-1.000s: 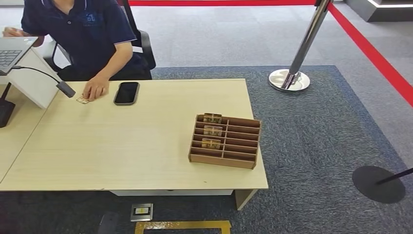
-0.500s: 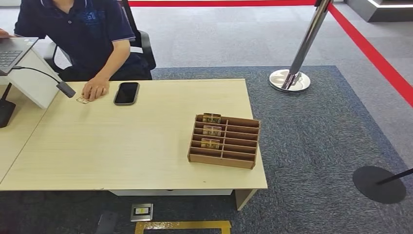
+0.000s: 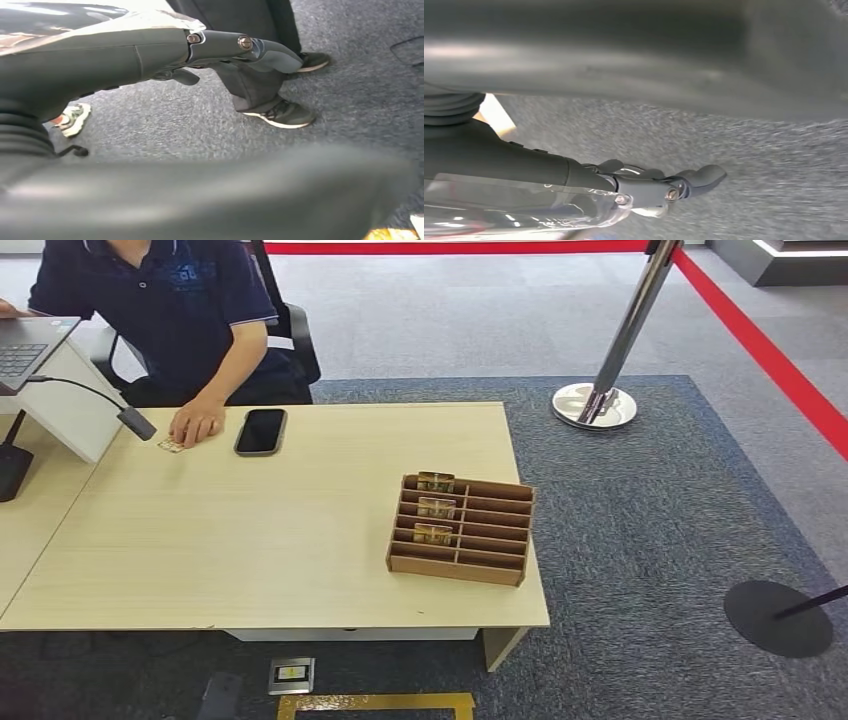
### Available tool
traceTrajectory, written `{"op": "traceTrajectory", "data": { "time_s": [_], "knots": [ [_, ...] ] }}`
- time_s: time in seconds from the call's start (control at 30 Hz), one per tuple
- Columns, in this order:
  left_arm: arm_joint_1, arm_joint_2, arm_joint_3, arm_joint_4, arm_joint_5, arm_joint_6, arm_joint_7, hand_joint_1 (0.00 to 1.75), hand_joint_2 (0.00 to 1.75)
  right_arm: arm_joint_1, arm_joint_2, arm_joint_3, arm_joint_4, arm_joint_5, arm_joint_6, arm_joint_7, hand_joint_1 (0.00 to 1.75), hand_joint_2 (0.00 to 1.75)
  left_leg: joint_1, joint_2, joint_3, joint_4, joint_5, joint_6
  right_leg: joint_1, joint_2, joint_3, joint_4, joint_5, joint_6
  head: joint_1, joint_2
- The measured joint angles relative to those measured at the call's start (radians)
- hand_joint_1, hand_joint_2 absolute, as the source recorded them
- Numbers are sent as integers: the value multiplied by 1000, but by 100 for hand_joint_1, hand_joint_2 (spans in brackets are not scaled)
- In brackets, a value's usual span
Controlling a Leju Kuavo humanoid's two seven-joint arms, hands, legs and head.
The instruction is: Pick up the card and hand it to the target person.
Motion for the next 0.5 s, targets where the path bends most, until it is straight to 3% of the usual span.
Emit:
{"op": "traceTrajectory", "data": {
  "time_s": [0.27, 0.4, 0.5],
  "knots": [
    [-4, 0, 6, 0, 12, -35, -36, 0, 175, -3, 0, 46, 22, 37, 25, 41, 0, 0, 0, 0, 0, 0, 0, 0, 0, 0, 0, 0, 0, 0, 0, 0],
    [-4, 0, 8, 0, 14, -36, -38, 0, 175, -3, 5, 59, 31, 47, 30, 68, 0, 175, 0, 0, 0, 0, 0, 0, 0, 0, 0, 0, 0, 0, 0, 0],
    [-4, 0, 9, 0, 13, -40, -39, 0, 175, -3, 8, 64, 34, 50, 32, 71, 0, 175, 0, 0, 0, 0, 0, 0, 0, 0, 0, 0, 0, 0, 0, 0]
  ]
}}
